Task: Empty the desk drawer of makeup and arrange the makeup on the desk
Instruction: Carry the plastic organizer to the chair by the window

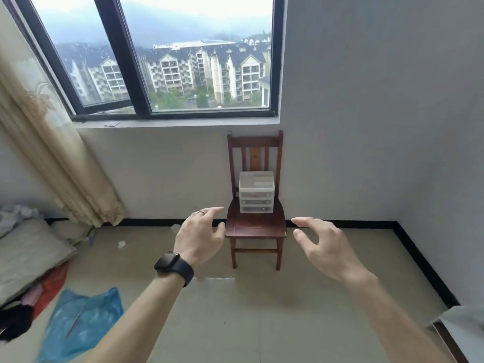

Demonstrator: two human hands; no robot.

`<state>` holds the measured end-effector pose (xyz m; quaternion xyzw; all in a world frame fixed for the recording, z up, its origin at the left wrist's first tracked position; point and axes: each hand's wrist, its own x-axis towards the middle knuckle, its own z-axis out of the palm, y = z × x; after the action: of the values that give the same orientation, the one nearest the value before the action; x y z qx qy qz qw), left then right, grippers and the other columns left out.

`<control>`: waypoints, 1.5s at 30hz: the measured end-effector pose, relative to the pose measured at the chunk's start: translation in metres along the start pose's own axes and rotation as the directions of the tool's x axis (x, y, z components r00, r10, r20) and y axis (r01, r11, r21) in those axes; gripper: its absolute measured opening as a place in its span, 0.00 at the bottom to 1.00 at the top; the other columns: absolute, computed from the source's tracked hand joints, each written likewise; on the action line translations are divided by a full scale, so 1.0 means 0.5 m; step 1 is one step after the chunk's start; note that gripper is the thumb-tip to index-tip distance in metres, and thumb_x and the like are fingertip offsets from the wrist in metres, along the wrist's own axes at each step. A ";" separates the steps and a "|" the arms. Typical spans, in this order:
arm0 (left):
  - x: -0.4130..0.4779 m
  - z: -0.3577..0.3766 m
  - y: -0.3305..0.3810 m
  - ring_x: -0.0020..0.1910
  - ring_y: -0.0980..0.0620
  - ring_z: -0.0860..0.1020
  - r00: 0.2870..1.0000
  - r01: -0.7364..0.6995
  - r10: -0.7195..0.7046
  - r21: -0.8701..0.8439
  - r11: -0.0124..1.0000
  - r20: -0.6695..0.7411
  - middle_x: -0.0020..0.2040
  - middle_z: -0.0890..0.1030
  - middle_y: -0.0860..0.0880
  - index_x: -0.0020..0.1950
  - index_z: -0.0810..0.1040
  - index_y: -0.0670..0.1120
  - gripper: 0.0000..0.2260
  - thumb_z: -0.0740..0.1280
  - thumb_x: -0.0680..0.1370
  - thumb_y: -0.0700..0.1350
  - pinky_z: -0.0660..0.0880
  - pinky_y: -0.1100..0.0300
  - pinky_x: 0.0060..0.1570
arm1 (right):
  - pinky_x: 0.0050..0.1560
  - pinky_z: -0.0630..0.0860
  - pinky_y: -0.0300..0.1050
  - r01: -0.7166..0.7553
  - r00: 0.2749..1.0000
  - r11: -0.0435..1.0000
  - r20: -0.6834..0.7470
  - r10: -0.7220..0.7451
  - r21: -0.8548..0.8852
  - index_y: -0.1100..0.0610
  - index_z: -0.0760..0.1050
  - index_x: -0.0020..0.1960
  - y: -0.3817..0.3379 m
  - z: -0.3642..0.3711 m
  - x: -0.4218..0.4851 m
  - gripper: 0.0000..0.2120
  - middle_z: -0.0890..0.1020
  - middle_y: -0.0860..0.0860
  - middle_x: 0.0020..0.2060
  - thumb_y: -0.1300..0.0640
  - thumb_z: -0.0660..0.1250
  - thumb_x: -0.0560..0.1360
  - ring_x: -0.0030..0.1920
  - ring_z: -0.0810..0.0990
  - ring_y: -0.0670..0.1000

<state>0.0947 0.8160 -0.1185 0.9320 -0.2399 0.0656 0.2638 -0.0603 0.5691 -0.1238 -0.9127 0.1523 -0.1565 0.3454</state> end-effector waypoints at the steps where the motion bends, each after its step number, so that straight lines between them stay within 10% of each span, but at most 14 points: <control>1: 0.046 0.023 -0.005 0.70 0.54 0.70 1.000 0.016 -0.016 0.000 1.000 0.009 0.68 0.76 0.55 0.72 0.73 0.55 0.20 0.64 0.80 0.51 0.68 0.57 0.68 | 0.59 0.66 0.38 -0.010 1.000 1.000 0.017 0.010 0.003 0.41 0.77 0.66 0.021 0.010 0.050 0.14 0.81 0.37 0.54 0.48 0.65 0.80 0.61 0.73 0.42; 17: 0.574 0.424 -0.199 0.69 0.50 0.73 0.918 0.179 -0.190 0.063 0.982 0.349 0.69 0.76 0.52 0.72 0.73 0.52 0.20 0.63 0.80 0.49 0.70 0.57 0.66 | 0.62 0.69 0.40 -0.302 0.913 0.953 0.283 0.295 -0.019 0.45 0.78 0.66 0.298 0.268 0.631 0.14 0.82 0.41 0.58 0.51 0.64 0.82 0.62 0.75 0.46; 25: 0.885 0.614 -0.330 0.71 0.49 0.70 0.833 0.127 -0.171 0.118 0.985 0.526 0.70 0.76 0.51 0.72 0.74 0.51 0.20 0.61 0.80 0.48 0.67 0.56 0.69 | 0.52 0.67 0.21 -0.612 0.760 0.782 0.362 0.540 0.119 0.43 0.81 0.60 0.413 0.434 0.895 0.10 0.82 0.36 0.53 0.53 0.65 0.81 0.54 0.78 0.34; 29: 0.993 0.707 -0.355 0.77 0.47 0.62 0.821 0.084 -0.142 0.129 0.988 0.553 0.76 0.68 0.48 0.76 0.69 0.49 0.23 0.62 0.80 0.47 0.59 0.54 0.75 | 0.59 0.78 0.46 -0.801 0.598 0.503 0.390 0.700 0.325 0.45 0.81 0.54 0.474 0.526 0.988 0.08 0.86 0.44 0.51 0.55 0.66 0.81 0.57 0.83 0.47; 35: 1.115 0.878 -0.401 0.81 0.46 0.48 0.792 -0.186 0.025 0.201 0.962 0.610 0.82 0.51 0.48 0.81 0.54 0.50 0.30 0.60 0.81 0.51 0.50 0.41 0.77 | 0.56 0.78 0.50 -0.810 0.321 -0.065 0.535 0.781 0.582 0.54 0.76 0.66 0.577 0.683 1.099 0.13 0.84 0.52 0.59 0.55 0.59 0.85 0.60 0.81 0.53; 45: 1.161 1.064 -0.513 0.79 0.52 0.34 0.782 -0.252 0.073 0.207 0.945 0.619 0.82 0.42 0.51 0.82 0.48 0.56 0.25 0.47 0.85 0.55 0.42 0.38 0.76 | 0.60 0.75 0.56 -0.405 0.274 -0.567 0.687 0.674 0.718 0.59 0.76 0.67 0.680 0.875 1.233 0.25 0.82 0.58 0.62 0.41 0.57 0.83 0.61 0.80 0.61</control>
<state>0.7247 0.4893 -0.5452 0.9069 -0.3800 -0.1791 0.0329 0.6108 0.3428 -0.5550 -0.0811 0.5437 -0.0594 0.8332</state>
